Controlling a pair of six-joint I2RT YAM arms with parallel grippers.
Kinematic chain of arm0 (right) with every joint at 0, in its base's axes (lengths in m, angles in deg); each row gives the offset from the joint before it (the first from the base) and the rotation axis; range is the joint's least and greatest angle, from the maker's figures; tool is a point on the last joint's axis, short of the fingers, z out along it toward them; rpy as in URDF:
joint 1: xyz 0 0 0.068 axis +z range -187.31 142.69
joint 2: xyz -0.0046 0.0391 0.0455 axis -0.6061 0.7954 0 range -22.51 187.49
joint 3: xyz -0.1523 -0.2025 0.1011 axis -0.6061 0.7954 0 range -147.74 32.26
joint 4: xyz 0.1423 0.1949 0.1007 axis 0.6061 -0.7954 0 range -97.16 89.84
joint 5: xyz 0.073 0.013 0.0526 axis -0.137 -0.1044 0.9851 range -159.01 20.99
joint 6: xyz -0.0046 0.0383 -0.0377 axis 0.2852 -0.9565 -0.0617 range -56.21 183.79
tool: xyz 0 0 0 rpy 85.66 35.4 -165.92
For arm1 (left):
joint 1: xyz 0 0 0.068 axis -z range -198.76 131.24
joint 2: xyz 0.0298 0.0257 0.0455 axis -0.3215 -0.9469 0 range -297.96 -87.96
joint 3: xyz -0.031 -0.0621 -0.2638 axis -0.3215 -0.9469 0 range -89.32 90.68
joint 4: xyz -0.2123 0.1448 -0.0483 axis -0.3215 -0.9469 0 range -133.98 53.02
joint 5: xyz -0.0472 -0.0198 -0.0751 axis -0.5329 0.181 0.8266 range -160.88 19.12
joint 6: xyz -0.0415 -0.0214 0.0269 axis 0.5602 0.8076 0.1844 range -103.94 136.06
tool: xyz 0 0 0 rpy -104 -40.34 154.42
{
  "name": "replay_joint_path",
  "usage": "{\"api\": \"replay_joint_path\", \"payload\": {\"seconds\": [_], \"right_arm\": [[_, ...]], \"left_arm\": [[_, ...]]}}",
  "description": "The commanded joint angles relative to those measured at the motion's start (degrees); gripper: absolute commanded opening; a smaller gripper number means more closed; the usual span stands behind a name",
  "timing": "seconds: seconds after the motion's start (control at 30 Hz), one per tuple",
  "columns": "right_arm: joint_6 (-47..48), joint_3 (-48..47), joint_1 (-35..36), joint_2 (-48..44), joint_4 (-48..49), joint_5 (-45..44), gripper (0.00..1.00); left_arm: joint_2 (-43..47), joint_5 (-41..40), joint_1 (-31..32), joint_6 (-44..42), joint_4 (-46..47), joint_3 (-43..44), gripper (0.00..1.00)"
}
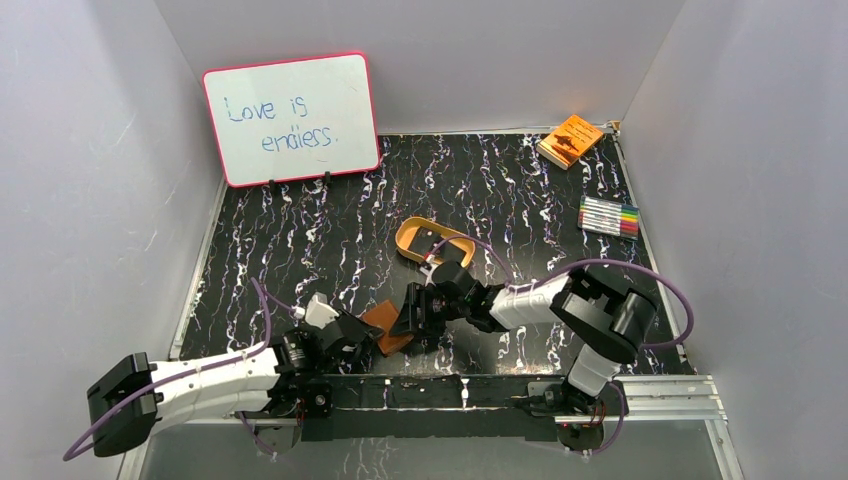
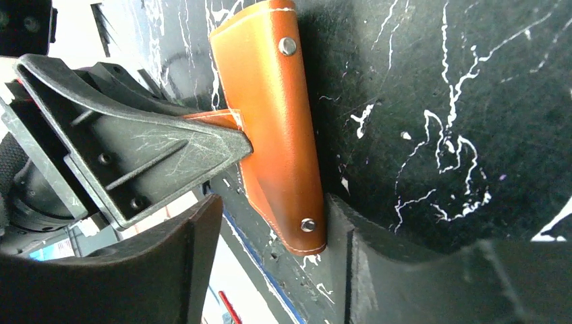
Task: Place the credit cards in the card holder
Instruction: Pick up the card holder from the center of the board.
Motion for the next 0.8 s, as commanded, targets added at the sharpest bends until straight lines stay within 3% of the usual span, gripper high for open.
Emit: {"api": "replay_joint_path", "payload": {"seconds": [0.0, 0.23, 0.77], "right_arm": [[1.5, 1.5, 0.3, 4.0, 3.3, 1.4, 0.63], [1.0, 1.7, 0.3, 6.5, 9.3, 5.4, 0.47], [-6.5, 2.6, 0.3, 12.2, 25.6, 8.7, 0.43]], "left_arm": [[-5.7, 6.0, -1.9, -4.9, -13.6, -4.8, 0.09], [-5.8, 7.1, -3.4, -6.1, -12.9, -5.1, 0.09], [-5.6, 7.6, -3.8, -6.7, -12.5, -5.3, 0.08]]}}
